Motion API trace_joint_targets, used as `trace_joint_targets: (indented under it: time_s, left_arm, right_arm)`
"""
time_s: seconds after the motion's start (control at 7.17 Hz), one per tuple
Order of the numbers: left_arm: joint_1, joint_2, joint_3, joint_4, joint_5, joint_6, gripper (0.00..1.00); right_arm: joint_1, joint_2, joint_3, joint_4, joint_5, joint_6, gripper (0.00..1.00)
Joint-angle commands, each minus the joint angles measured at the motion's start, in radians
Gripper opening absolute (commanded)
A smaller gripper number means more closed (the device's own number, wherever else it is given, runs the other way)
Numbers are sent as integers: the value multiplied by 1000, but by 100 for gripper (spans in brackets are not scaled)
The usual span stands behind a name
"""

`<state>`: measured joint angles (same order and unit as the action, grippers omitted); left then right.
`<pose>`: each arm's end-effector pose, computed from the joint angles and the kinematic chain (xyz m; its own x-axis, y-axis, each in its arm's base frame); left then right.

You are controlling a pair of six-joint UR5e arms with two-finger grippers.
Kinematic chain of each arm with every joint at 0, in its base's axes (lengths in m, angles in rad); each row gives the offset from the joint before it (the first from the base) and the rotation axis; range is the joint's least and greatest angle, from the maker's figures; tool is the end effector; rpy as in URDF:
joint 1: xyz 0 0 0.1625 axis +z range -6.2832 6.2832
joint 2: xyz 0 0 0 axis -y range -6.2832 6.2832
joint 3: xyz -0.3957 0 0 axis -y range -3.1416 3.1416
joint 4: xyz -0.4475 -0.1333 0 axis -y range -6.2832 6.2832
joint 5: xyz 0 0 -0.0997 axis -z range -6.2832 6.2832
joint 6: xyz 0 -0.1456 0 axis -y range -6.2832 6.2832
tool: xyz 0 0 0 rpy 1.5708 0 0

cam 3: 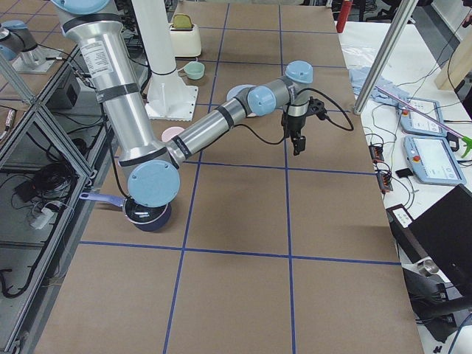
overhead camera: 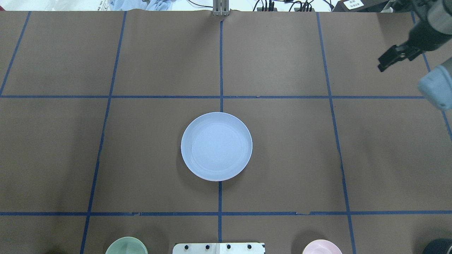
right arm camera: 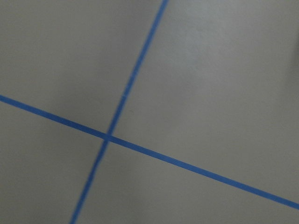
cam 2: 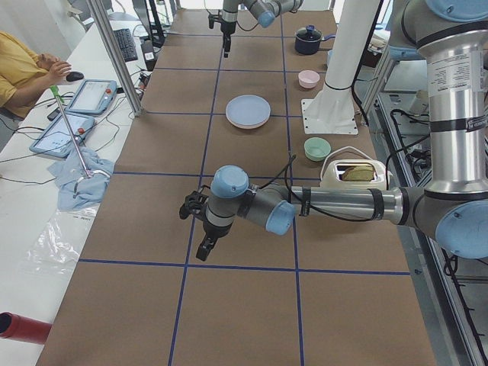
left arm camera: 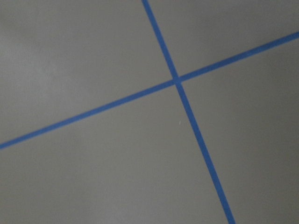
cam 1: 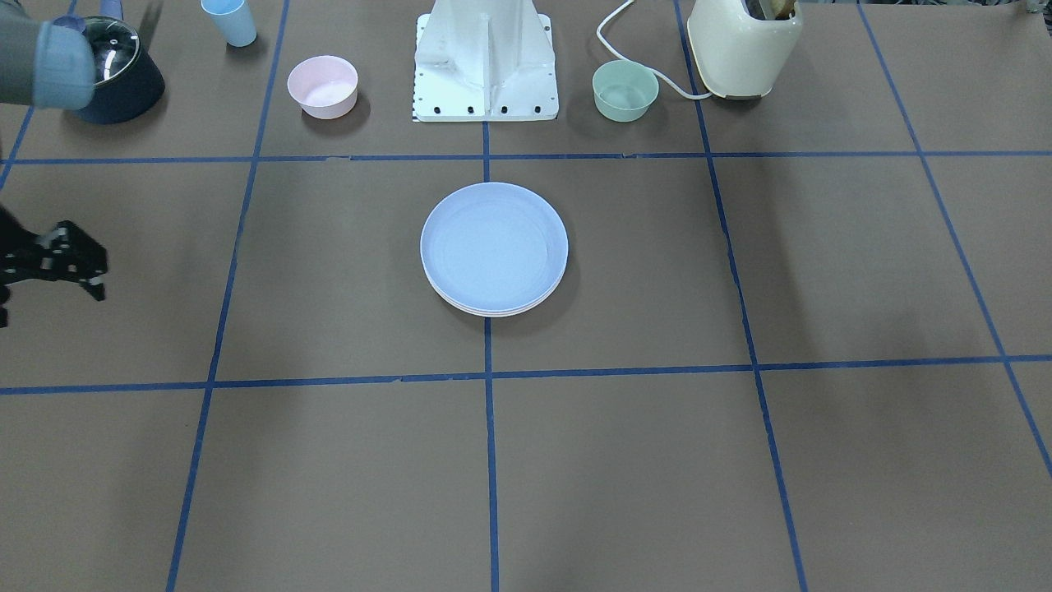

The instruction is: Stack three plates with pink and blue

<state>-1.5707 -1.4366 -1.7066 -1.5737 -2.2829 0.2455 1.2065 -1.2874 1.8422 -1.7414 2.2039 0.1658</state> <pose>-0.0381 -0.4948 0.6637 0.7343 0.2460 -0.6327 -0.1841 0.9693 0.1632 -0.1795 -0.6031 0.3781 0.7195 -0.3447 0.6029 0.2145 0.9360 0.2791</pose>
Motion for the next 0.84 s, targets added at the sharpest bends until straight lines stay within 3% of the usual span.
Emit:
trace_joint_targets:
  time_s: [0.0,0.28,0.42,0.7]
  left_arm:
    - [-11,-1,-5,31,-124,-61,100]
    - [-11,1,-19,-48,-136,-75,100]
    - [-9,1,-10,-95,-136,-78,100]
    - [-9,7,-1,-89,-127,-80,100]
  right_arm:
    - [146,-212,-3,-6,34,-228,100]
    - [244,-389,-6,64,31,-285,100]
    - [278,-445,-3,91,80,-287,100]
    - [294,-458,-3,99,119,-295,100]
